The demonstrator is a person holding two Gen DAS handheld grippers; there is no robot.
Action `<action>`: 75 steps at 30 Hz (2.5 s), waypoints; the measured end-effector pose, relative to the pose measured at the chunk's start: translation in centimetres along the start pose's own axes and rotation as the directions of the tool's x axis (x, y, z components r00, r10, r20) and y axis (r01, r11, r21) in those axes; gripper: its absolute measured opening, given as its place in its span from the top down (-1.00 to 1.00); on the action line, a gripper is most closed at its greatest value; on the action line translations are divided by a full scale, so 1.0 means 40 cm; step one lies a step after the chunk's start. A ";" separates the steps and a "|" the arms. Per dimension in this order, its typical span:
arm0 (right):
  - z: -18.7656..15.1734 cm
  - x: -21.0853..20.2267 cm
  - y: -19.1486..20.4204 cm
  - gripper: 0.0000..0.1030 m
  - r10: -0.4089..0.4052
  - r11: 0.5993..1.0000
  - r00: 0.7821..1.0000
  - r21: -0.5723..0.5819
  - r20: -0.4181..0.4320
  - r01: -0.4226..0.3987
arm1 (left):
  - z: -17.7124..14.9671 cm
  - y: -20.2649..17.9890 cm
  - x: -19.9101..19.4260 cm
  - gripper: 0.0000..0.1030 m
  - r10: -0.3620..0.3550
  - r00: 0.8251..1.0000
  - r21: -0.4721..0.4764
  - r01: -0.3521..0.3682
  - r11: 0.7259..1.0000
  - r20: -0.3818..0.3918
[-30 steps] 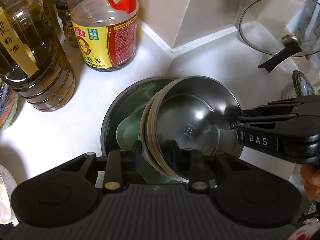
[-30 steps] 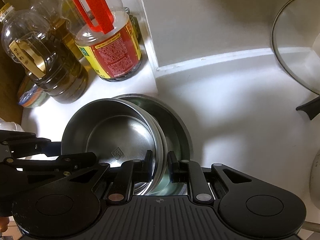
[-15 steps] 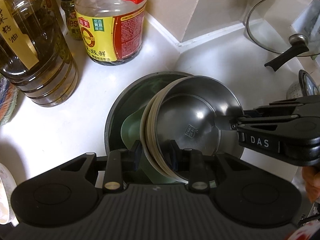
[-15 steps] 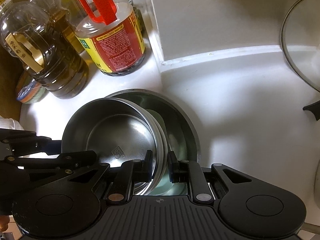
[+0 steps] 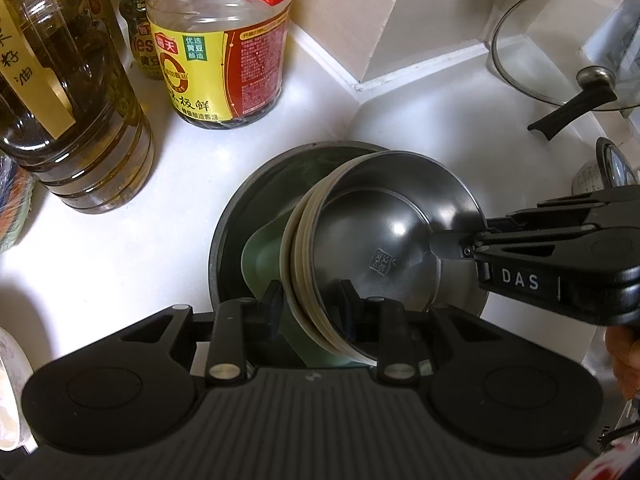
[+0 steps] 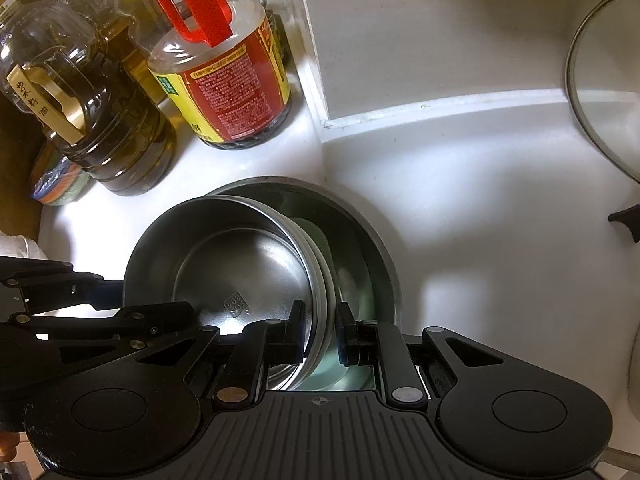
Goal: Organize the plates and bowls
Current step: 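Lower the stacked pot and bowl onto the green plate in the basin, then open both grippers and lift away from the stack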
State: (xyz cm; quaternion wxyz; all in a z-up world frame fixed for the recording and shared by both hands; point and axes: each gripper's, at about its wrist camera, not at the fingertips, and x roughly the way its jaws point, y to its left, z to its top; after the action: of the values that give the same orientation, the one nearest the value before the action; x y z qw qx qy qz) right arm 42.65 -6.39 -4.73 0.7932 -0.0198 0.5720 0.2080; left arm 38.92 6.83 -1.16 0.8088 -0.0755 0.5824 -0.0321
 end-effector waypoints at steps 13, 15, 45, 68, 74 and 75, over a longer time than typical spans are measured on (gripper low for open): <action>0.003 0.003 0.009 0.69 0.002 1.000 1.000 0.002 -0.030 -0.001 | 0.006 0.010 0.002 0.50 -0.006 1.000 -0.012 0.006 1.000 -0.007; 0.005 0.004 0.011 0.69 0.001 1.000 0.999 0.000 -0.033 -0.001 | 0.005 0.011 0.002 0.50 -0.009 1.000 -0.013 0.009 1.000 -0.007; 0.008 -0.004 0.019 0.69 -0.024 1.000 0.999 -0.012 -0.044 0.024 | 0.005 0.016 0.001 0.48 -0.015 1.000 0.015 0.015 1.000 0.015; -0.015 -0.115 0.049 -0.13 -0.023 1.000 0.997 0.010 0.080 0.023 | -0.028 -0.003 -0.106 -0.02 0.032 0.981 0.081 -0.048 0.996 0.191; -0.125 -0.200 0.036 -0.22 0.019 0.999 0.972 0.030 0.234 -0.026 | -0.122 -0.014 -0.212 -0.30 0.084 0.934 0.080 -0.118 0.990 0.347; -0.152 -0.212 0.036 -0.23 0.012 0.999 0.965 0.029 0.261 -0.020 | -0.144 -0.016 -0.226 -0.35 0.094 0.926 0.073 -0.129 0.989 0.365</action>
State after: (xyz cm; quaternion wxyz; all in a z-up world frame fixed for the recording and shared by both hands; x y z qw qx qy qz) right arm 34.46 -9.32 1.22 0.8601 0.0248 0.4660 0.2061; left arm 30.61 6.98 5.61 0.9050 -0.0082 0.4253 0.0006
